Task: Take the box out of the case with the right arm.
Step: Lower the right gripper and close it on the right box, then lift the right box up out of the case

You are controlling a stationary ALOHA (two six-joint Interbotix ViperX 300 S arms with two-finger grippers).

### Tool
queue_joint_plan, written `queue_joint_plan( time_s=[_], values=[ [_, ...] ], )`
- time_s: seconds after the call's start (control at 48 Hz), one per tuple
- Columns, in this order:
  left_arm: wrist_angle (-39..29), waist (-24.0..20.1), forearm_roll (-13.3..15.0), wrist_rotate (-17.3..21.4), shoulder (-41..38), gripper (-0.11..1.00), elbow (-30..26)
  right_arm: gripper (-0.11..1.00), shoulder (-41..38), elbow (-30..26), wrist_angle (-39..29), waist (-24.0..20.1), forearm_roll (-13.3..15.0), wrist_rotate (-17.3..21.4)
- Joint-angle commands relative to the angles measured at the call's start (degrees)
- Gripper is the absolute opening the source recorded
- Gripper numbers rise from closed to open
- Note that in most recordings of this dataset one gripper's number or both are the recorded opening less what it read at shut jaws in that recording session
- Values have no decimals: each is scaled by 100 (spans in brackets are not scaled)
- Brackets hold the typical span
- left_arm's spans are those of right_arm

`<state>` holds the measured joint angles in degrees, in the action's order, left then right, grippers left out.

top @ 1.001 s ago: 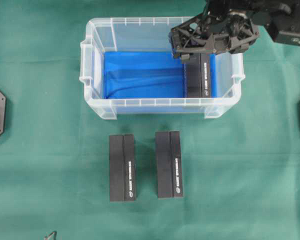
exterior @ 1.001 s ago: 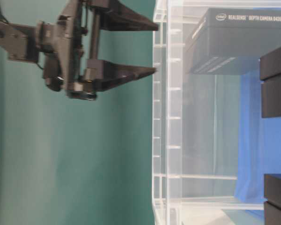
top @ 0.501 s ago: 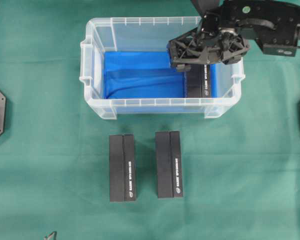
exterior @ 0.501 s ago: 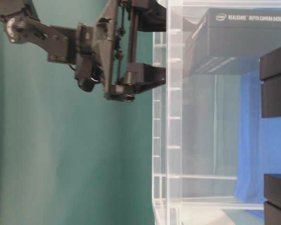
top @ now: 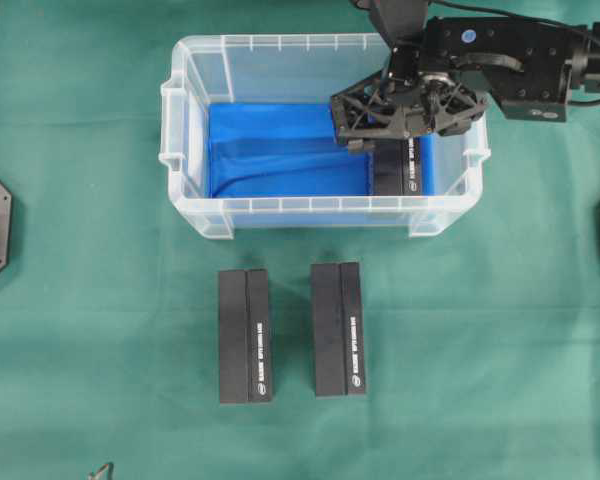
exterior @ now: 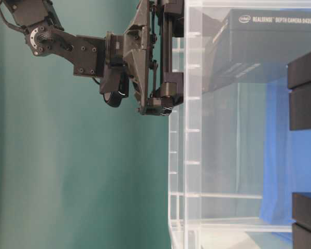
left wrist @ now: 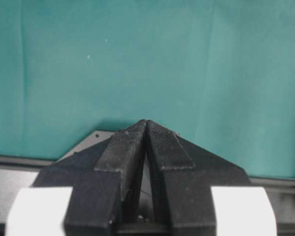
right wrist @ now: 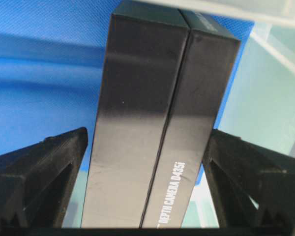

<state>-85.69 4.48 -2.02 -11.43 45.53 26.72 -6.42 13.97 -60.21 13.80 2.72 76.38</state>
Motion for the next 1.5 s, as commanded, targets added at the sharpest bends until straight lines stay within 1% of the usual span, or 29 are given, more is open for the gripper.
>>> queue_joint_plan(
  time_s=[0.0,0.188,0.334,0.396,0.438,0.459,0.48,0.792,0.98,1.147,1.481],
  values=[
    [18,-18,-9,-9,-26,0,-70,92,-26,53,132,18,-62,26],
    [18,-18,-9,-9,-26,0,-70,92,-35,53,141,18,-79,44],
    [18,-18,-18,-9,-26,0,-70,89,-26,62,114,18,-79,211],
    [18,-18,-9,-9,-26,0,-70,82,-26,62,88,18,-62,237],
    [18,-18,-9,-9,-26,0,-70,70,-26,62,62,18,-62,246],
    [18,-9,-18,-9,-26,0,-70,66,-26,62,44,9,-62,246],
    [18,-18,-18,-9,-26,0,-70,65,-26,62,44,9,-53,246],
    [18,-9,-9,0,-26,0,-70,65,-18,9,26,-9,-26,281],
    [18,-18,-18,0,-18,0,-70,65,123,-97,-132,0,-88,281],
    [18,-9,-18,0,-18,0,-70,65,369,-422,-642,-9,-88,290],
    [18,-18,-18,0,0,0,-70,65,642,-1459,-1846,-9,35,281]
  ],
)
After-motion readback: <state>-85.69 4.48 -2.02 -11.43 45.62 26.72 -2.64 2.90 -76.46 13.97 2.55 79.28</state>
